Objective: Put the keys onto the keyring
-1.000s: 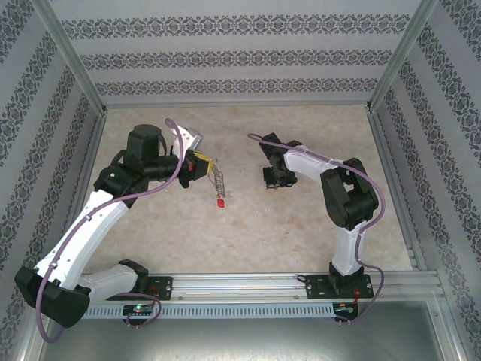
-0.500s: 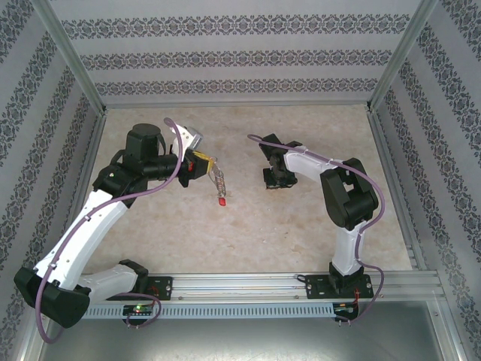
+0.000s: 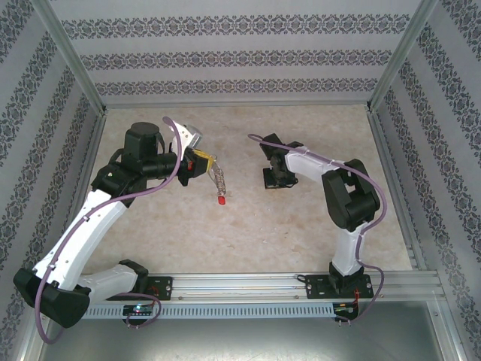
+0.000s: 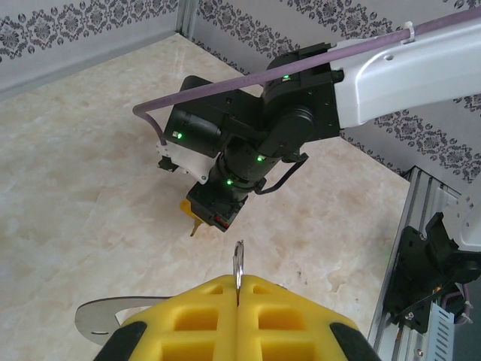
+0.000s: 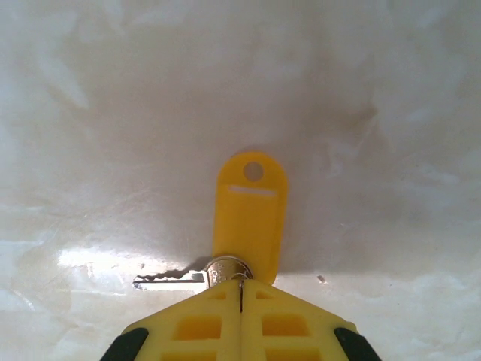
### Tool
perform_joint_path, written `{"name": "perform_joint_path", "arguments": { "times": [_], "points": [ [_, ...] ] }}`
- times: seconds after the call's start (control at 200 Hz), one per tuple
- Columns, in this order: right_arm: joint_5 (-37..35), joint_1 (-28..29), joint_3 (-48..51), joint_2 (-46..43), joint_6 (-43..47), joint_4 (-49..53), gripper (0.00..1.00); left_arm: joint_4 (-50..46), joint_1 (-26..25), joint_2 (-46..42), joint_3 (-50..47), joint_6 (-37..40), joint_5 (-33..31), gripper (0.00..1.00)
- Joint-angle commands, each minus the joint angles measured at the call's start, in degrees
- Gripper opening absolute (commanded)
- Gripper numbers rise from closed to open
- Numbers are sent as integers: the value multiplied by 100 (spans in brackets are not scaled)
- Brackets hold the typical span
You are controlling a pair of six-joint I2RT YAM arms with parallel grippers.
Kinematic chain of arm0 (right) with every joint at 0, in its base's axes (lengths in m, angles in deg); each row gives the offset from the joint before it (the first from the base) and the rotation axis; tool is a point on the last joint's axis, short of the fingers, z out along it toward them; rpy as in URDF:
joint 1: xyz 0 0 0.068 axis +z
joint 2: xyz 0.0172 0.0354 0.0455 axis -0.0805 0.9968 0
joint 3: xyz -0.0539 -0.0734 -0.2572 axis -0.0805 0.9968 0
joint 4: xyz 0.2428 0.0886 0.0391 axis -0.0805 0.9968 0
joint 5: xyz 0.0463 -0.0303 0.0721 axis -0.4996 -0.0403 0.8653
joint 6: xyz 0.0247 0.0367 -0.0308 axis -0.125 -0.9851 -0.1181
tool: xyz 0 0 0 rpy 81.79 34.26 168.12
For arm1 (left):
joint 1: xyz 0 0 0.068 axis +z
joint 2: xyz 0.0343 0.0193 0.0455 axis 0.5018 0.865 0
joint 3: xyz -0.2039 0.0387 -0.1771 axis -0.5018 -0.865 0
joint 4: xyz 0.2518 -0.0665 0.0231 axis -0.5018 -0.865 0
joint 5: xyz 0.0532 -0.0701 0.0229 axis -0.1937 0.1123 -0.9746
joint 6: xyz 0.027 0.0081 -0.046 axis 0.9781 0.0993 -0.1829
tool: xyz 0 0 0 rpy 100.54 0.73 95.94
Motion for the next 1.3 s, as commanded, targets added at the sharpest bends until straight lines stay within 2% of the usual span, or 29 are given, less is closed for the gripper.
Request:
{"name": "perform_joint_path", "arguments": {
  "times": [0.0,0.15,0.225,0.285,0.42,0.5,0.674,0.949,1.294],
  "points": [
    [282,-33,162,-680,201,-348,0,47,79,7,236,164,101,0],
    [673,-33,221,-1557,557,-694,0,49,74,43,315,215,122,0],
    [1093,-55,199,-1978,862,-932,0,95,81,46,339,231,85,0],
    [1569,-51,225,-2324,1127,-1263,0,122,81,64,389,249,88,0],
    [3141,-82,409,-3079,1355,-2449,0,121,77,155,596,342,400,0],
    [3912,-94,345,-3294,1223,-2966,0,163,80,171,695,376,553,0],
    [4967,-108,-244,-3351,644,-3236,0,318,79,115,940,342,642,0],
    [5319,204,-857,-3380,206,-3113,0,492,80,142,1194,186,902,0],
    [4960,671,-865,-3566,436,-2740,0,545,78,199,1270,108,939,0]
  ]
}}
